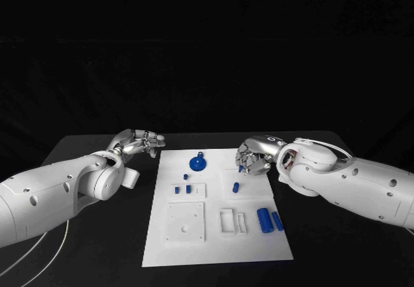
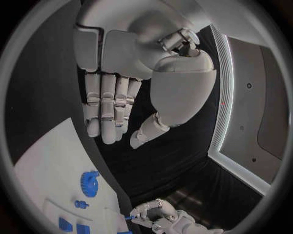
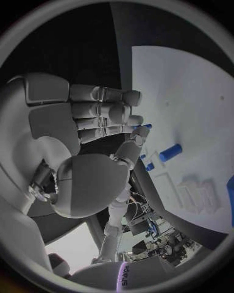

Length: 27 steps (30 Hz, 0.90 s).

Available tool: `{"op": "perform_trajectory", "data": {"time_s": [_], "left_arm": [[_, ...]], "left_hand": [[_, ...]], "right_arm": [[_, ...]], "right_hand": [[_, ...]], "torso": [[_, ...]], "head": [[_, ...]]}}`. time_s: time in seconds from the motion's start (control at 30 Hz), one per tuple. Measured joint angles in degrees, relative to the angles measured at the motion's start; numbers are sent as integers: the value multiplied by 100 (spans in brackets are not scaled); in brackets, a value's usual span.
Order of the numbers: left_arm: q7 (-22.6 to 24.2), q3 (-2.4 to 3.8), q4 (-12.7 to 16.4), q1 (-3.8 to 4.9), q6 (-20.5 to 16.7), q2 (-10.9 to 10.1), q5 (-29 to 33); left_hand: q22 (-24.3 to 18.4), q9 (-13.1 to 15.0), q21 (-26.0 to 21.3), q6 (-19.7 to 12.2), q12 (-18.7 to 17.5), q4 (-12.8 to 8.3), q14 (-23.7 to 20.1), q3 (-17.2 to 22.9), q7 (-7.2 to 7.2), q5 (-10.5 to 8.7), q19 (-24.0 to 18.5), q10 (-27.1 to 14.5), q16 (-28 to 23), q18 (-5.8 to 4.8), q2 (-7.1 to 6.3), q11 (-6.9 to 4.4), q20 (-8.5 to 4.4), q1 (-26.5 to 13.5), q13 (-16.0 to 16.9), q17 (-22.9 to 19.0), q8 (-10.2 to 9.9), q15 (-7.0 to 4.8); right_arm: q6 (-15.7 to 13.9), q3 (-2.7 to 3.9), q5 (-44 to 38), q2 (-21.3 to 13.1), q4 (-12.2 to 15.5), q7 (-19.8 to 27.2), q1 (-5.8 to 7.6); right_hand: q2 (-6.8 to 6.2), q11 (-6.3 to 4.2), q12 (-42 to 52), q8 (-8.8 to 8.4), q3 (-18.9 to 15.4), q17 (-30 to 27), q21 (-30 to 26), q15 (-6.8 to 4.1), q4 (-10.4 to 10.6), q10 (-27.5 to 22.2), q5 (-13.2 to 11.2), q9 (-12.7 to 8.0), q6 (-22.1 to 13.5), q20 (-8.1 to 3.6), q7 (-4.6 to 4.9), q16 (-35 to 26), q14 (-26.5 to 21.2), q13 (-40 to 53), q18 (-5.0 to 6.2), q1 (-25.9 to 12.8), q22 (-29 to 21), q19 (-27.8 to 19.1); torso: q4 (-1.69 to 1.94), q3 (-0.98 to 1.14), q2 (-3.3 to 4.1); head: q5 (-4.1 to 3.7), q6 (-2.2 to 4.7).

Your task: Assemble the parts on the task board

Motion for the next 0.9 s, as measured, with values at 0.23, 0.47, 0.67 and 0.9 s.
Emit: {"op": "perform_trajectory", "data": {"time_s": [0.23,0.47,0.67,0.9], "left_arm": [[17,0,-95,0,-5,61,66],[33,0,-190,-1,-16,154,149],[46,0,-215,0,-31,204,187],[57,0,-223,0,-49,268,213]], "left_hand": [[5,-1,0,0,0,-16,0,-16,0,0,0,0,0,0,0,-1,0,0,-1,1,0,0],[5,-1,0,0,0,-16,0,-16,0,0,0,-4,0,0,0,-9,1,0,-1,4,0,0],[4,-2,0,0,0,-16,0,-16,0,0,0,-4,0,0,0,-9,1,0,4,4,0,0],[4,-2,0,0,0,-16,0,-16,0,0,0,2,0,0,0,-17,2,0,4,9,0,0]], "right_arm": [[-93,-1,83,221,363,65,-2],[-167,-2,16,477,728,90,-43],[-187,-93,-177,663,842,92,-95],[-185,-281,-466,825,847,78,-165]], "right_hand": [[0,-1,0,-11,0,-3,0,-1,0,-1,0,-1,0,-21,0,0,-1,1,0,0,0,-23],[0,-1,0,-13,0,-6,31,-2,0,-2,0,4,-1,-20,0,-1,-1,2,1,0,0,-23],[0,-1,-22,-14,0,-13,32,-12,0,-3,50,10,-1,-12,0,-1,-12,22,1,0,0,-32],[0,-1,-22,-16,-1,-13,31,-20,0,-4,50,10,-1,-11,0,-2,-20,23,1,0,0,-33]], "torso": [[3,-1,-7],[9,-2,-7],[10,-15,-9],[10,-23,-12]], "head": [[135,9],[286,14],[373,-15],[436,-49]]}}
